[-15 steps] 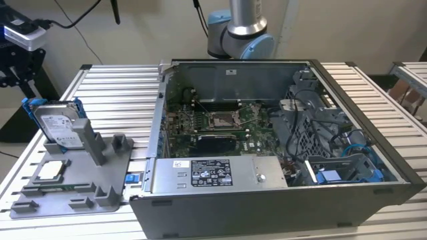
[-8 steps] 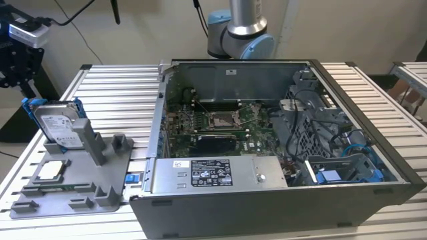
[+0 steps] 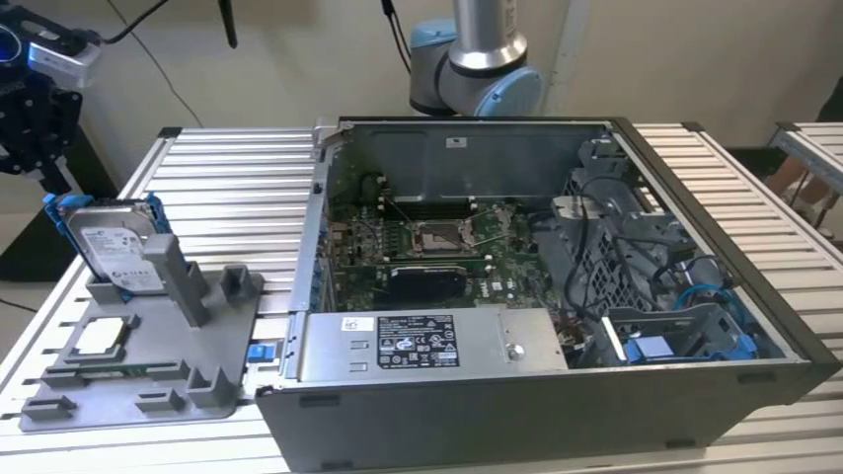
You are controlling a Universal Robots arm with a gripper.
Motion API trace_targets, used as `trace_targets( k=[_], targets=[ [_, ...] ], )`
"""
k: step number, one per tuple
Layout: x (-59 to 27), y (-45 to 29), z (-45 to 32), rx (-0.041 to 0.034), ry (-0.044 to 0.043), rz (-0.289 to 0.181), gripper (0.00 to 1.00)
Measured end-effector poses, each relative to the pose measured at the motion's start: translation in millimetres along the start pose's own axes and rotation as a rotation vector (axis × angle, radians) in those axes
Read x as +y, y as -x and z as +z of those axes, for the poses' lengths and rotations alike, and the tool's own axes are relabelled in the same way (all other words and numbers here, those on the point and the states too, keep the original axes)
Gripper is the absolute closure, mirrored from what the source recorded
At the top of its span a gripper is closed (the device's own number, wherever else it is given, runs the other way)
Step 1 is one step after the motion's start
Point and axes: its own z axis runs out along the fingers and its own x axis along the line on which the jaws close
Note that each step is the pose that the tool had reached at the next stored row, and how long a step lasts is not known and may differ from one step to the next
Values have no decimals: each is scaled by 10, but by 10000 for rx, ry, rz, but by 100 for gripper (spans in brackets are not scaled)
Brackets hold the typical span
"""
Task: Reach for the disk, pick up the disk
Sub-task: 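Pick up the disk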
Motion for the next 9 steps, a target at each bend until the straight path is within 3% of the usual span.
trace_targets(
  k=[9],
  targets=[
    [0,0,0,51,4,-1616,100]
  ],
)
